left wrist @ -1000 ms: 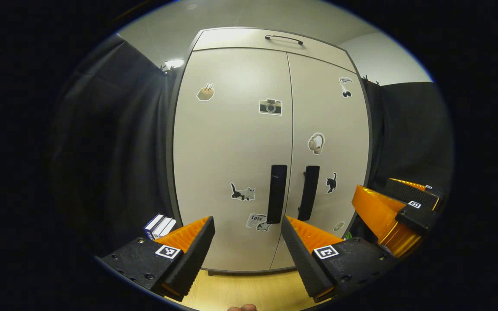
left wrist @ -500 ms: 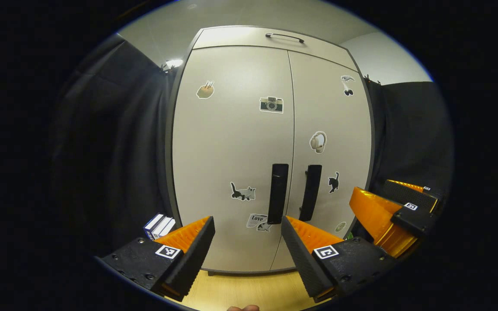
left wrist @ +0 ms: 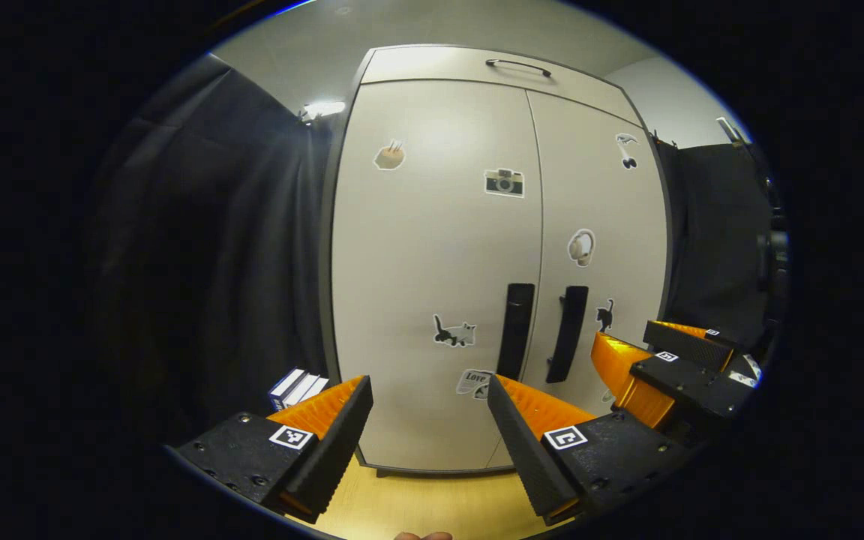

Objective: Open the right door of the double-door shoe cabinet with the right hand, and open the left door with the left hand.

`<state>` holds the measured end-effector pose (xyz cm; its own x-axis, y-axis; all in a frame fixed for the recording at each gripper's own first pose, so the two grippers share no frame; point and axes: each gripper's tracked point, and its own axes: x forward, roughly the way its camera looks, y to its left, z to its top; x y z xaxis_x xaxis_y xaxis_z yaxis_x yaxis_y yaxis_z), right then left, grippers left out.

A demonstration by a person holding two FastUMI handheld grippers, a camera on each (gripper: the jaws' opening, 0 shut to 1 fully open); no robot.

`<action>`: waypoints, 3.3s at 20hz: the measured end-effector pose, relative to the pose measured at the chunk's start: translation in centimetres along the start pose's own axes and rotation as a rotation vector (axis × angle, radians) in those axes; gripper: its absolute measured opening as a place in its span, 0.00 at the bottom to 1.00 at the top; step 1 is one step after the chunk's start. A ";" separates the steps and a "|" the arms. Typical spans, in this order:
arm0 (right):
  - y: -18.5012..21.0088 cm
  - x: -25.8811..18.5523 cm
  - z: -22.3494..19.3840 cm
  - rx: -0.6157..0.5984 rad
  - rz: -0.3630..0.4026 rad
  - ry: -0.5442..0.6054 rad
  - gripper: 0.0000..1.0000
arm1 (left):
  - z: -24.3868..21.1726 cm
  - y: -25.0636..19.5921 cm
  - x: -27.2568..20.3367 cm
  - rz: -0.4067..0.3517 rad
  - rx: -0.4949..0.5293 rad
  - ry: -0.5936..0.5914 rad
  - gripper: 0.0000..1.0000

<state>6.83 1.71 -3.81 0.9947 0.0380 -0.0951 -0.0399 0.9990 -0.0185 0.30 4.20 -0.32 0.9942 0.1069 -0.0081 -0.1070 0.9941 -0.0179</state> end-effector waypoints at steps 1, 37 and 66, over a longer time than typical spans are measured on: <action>0.3 0.6 -0.1 -0.007 0.004 0.003 0.87 | 0.0 0.6 0.0 0.013 -0.004 0.001 0.96; 1.8 7.2 -3.1 0.017 -0.021 0.058 0.28 | -2.7 8.8 -1.6 0.184 -0.035 0.077 0.96; -0.2 3.4 -3.0 0.084 0.031 0.002 0.16 | -3.9 2.4 -1.3 0.056 -0.041 0.094 0.96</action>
<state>9.90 1.60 -7.08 0.9929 0.0689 -0.0966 -0.0625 0.9958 0.0676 -1.29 6.38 -4.25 0.9820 0.1578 -0.1037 -0.1642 0.9848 -0.0559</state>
